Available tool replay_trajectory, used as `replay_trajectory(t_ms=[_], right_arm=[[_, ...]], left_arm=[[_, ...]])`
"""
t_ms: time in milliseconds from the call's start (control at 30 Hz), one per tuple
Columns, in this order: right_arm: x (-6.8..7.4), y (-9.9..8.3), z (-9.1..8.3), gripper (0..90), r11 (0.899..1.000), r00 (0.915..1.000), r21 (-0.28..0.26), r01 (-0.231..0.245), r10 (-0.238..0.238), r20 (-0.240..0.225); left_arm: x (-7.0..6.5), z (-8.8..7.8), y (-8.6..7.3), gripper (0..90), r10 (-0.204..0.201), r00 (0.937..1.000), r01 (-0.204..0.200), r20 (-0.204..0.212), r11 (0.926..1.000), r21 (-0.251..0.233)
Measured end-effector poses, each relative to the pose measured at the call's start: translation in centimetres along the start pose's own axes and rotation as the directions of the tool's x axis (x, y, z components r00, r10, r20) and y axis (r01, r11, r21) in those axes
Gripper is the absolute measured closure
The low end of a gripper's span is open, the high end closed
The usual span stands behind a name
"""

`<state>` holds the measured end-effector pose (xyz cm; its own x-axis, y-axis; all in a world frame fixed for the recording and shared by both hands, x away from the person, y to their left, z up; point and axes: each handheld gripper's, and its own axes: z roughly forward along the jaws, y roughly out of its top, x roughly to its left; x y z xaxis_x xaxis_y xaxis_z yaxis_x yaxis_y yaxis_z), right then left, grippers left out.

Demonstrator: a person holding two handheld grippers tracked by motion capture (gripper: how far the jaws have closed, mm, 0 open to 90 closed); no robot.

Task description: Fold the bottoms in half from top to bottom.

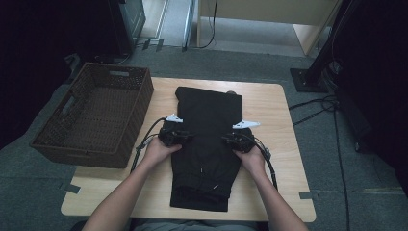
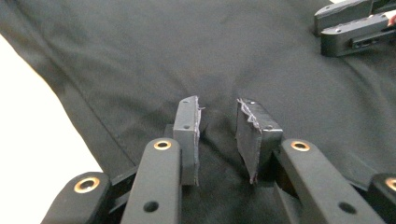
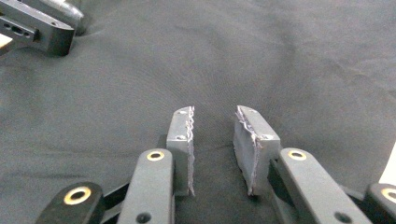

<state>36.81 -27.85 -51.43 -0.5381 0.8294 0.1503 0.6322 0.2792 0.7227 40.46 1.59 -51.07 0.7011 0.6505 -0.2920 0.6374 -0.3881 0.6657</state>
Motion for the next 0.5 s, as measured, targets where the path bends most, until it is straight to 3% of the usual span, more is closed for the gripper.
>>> replay_trajectory(t_ms=[67,267,500], right_arm=[[0.1,-0.4,-0.2,68.1,1.000,0.9997,-0.012,-0.023,0.023,-0.008],[0.7,-1.4,-1.0,68.1,1.000,0.9997,-0.021,-0.003,0.003,-0.025],[1.3,-2.2,-1.9,68.1,1.000,0.9994,-0.006,-0.003,0.003,-0.034]], left_arm=[[-0.3,-0.2,-0.4,70.8,0.003,1.0000,-0.003,-0.002,1.0000,-0.001],[-2.1,-0.7,-1.4,70.7,0.022,0.9990,-0.021,-0.040,0.9998,0.006],[-3.8,-1.3,-2.6,70.7,0.019,0.9990,-0.019,-0.040,0.9997,0.017]])
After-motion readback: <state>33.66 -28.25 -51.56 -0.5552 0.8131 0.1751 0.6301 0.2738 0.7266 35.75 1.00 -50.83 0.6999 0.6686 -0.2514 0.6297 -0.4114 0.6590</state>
